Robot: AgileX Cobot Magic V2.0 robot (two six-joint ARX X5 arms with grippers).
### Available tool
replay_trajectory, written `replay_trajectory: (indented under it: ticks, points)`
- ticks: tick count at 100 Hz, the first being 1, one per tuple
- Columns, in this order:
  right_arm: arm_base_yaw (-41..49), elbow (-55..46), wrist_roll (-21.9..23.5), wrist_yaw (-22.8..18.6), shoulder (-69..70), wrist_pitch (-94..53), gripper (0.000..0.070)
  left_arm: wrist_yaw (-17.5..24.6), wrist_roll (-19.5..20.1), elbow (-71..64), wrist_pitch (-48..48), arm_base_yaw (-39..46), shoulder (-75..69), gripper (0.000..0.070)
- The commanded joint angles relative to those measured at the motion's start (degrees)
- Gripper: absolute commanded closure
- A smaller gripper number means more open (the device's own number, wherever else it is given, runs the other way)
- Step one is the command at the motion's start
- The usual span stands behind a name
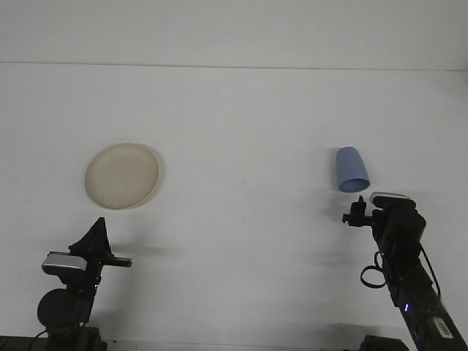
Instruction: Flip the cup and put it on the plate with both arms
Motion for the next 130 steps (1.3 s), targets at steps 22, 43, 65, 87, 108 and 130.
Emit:
replay_trajectory:
  ticks: [22,43,65,87,108,130]
  points:
    - [-2.69,0.13,-1.68,-5.16,11.17,15.23,0.0208,0.15,-0.11,-1.16,0.7,-0.02,-0.11,0.0689]
    - [-4.31,0.24,-1.64,-8.37,18.84,24.06,0.0209,0.15,-0.11,-1.16,0.7,-0.02,-0.11,0.0689]
    - [-5.33,2.67,-1.64,-10.54,24.83,27.39,0.021,0.15,-0.11,-1.16,0.68,-0.02,-0.11,0.0689]
    - [-5.73,7.52,-1.68,-12.57,30.69,27.82,0.021,0.15,-0.11,-1.16,0.7,-0.02,-0.11,0.0689]
    - [-5.73,11.17,-2.1,-14.84,35.36,27.87,0.0221,0.15,-0.11,-1.16,0.7,-0.02,-0.11,0.0689]
    - [-5.7,11.89,-2.38,-16.2,36.76,28.72,0.0527,0.15,-0.13,-1.16,0.7,-0.02,-0.11,0.0689]
